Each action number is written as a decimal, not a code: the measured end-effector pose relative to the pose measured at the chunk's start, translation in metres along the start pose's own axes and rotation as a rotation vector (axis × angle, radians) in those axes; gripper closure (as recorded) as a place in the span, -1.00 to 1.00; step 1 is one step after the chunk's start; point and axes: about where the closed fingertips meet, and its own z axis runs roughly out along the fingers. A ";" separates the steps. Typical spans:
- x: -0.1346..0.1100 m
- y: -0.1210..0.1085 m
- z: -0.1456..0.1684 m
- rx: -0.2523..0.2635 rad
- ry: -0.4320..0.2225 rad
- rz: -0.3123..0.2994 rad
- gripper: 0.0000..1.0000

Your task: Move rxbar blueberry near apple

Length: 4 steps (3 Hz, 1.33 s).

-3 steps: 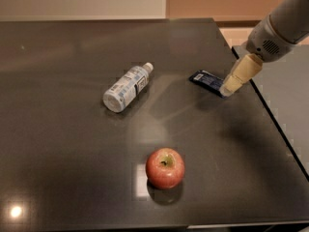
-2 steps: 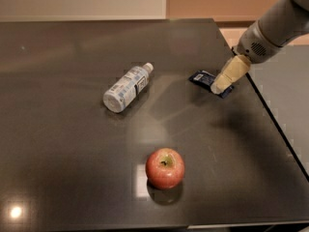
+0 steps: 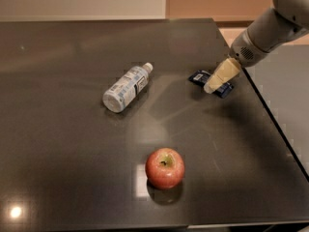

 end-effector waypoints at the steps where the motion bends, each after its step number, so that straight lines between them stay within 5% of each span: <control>1: 0.000 -0.003 0.012 0.003 0.011 0.006 -1.00; 2: 0.004 -0.003 0.024 0.004 0.032 0.008 -1.00; 4: 0.011 -0.003 0.033 0.024 0.076 -0.010 -0.21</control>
Offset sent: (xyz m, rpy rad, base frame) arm 0.0093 0.0024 -0.0319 -0.0470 0.0254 -0.0187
